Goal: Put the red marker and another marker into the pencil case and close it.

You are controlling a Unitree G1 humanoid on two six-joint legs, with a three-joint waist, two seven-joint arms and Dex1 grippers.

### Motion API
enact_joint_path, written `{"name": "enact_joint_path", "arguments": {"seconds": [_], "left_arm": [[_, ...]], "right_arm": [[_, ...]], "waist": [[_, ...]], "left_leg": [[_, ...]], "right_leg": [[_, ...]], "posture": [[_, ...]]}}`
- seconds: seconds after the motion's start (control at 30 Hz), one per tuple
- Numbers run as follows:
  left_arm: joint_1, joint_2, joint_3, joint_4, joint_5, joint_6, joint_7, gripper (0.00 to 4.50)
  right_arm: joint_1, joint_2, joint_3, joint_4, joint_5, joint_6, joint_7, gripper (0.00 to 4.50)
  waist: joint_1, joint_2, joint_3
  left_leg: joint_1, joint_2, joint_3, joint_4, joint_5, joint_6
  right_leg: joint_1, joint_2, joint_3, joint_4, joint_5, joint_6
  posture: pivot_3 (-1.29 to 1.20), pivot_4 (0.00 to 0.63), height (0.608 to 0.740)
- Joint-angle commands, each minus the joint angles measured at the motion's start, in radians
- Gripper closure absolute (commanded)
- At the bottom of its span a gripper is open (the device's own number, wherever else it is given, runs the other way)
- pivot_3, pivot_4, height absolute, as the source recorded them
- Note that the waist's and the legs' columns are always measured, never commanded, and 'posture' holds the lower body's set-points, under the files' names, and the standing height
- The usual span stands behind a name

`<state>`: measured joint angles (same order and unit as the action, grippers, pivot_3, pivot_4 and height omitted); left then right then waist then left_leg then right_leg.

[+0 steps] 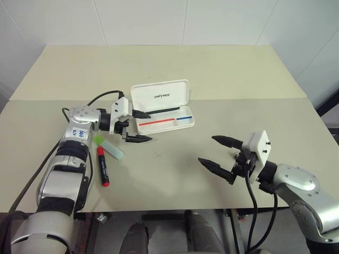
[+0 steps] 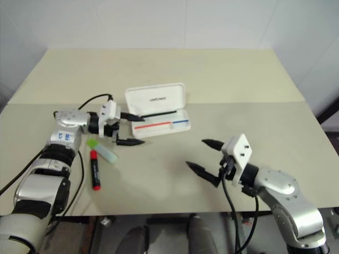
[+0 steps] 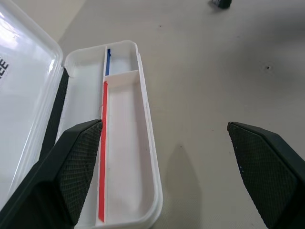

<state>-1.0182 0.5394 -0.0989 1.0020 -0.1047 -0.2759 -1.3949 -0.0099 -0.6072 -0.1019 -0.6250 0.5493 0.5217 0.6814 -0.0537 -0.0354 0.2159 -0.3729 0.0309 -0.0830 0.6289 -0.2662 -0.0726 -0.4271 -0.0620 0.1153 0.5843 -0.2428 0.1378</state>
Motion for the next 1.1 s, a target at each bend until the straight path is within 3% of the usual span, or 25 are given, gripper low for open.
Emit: {"name": "enact_joint_path", "arguments": {"seconds": [0.03,0.3,0.73,0.87,0.97,1.1], "left_arm": [[-0.054,0.008,-0.004,0.046,0.029,-0.037,-0.035,0.0],[-0.094,0.039,-0.029,0.108,0.086,-0.027,-0.127,0.0],[-0.15,-0.015,-0.084,0.206,0.224,-0.082,0.014,0.0],[-0.158,-0.036,-0.1,0.222,0.26,-0.075,0.054,0.0],[-0.162,-0.037,-0.129,0.229,0.302,-0.069,0.078,0.61],[-0.166,-0.044,-0.127,0.234,0.315,-0.055,0.11,1.92]], "right_arm": [[0.019,0.022,-0.017,-0.06,-0.009,-0.035,-0.041,0.03],[0.087,0.062,-0.002,-0.097,-0.039,-0.059,-0.094,0.03],[0.033,0.066,0.018,-0.046,-0.057,-0.076,-0.083,0.03],[0.032,0.063,0.017,-0.044,-0.055,-0.077,-0.079,0.03],[0.029,0.059,0.013,-0.041,-0.053,-0.077,-0.074,0.0],[0.02,0.052,0.008,-0.033,-0.049,-0.075,-0.066,0.0]], "waist": [[-0.001,0.0,0.0],[0.0,0.0,0.0],[0.003,-0.001,0.001],[0.003,-0.001,0.001],[0.004,-0.001,0.001],[0.001,-0.001,0.001]], "left_leg": [[0.0,0.0,0.0,0.0,0.0,0.0],[0.0,0.0,0.0,0.0,0.0,0.0],[0.0,0.0,0.0,0.0,0.0,0.0],[0.0,0.0,0.0,0.0,0.0,0.001],[0.0,0.0,0.0,0.0,0.0,0.001],[0.0,0.0,0.0,0.001,0.0,0.001]], "right_leg": [[0.0,0.0,0.0,0.0,0.0,0.0],[0.0,0.0,0.0,0.001,0.0,-0.001],[0.0,0.0,0.0,0.001,0.0,0.0],[0.0,0.0,0.0,0.0,0.007,0.014],[0.0,0.0,0.0,0.0,0.007,0.013],[0.001,0.0,0.0,0.0,0.006,0.011]], "posture": [[0.0,0.15,0.74],[0.0,0.15,0.74],[0.0,0.15,0.74],[0.0,0.15,0.74],[0.0,0.15,0.74],[0.0,0.15,0.74]]}}
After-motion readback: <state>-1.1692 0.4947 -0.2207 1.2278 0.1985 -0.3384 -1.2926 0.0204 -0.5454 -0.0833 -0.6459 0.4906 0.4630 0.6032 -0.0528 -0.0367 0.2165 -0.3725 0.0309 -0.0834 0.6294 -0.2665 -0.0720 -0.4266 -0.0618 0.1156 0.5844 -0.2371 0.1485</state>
